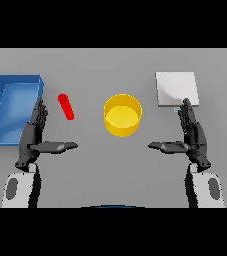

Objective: Pick up the red beaker and tilt it to pour out 1 green nut into yellow bowl. Pick up the yellow bowl and place it on the metallic measuring scale.

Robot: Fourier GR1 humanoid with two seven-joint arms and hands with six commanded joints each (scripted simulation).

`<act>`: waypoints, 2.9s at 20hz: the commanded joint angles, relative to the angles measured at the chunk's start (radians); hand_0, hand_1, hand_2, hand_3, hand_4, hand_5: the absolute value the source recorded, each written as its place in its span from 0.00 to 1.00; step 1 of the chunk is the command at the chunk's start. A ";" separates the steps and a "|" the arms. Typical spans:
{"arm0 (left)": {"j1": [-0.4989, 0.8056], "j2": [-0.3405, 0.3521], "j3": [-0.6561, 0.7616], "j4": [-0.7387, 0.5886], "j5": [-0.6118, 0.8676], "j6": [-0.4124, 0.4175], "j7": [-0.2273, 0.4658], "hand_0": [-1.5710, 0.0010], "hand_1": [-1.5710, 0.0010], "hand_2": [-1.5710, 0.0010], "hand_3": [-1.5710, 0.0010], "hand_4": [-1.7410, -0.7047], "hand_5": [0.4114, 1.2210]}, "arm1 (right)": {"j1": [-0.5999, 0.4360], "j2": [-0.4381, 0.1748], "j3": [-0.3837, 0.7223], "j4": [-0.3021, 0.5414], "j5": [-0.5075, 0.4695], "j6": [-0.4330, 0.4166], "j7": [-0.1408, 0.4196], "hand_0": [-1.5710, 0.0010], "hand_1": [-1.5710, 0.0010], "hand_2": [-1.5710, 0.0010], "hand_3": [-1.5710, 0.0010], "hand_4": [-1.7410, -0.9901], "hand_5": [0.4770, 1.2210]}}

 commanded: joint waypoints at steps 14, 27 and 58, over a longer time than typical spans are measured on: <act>0.130 0.112 -0.065 -0.177 -0.065 -0.062 0.041 1.00 1.00 1.00 1.00 0.56 0.24 | 0.073 -0.061 0.114 -0.088 0.283 -0.099 -0.067 1.00 1.00 1.00 1.00 0.74 0.16; -0.143 0.081 -0.046 0.214 -0.165 -0.014 -0.049 1.00 1.00 1.00 1.00 0.47 0.31 | 0.071 -0.071 0.099 -0.089 0.225 -0.051 -0.097 1.00 1.00 1.00 1.00 0.61 0.21; -0.492 0.030 0.035 0.648 -0.171 0.061 -0.151 0.19 0.18 0.17 0.24 0.19 0.89 | 0.097 -0.064 0.099 -0.117 0.227 -0.061 -0.084 1.00 1.00 1.00 1.00 0.65 0.22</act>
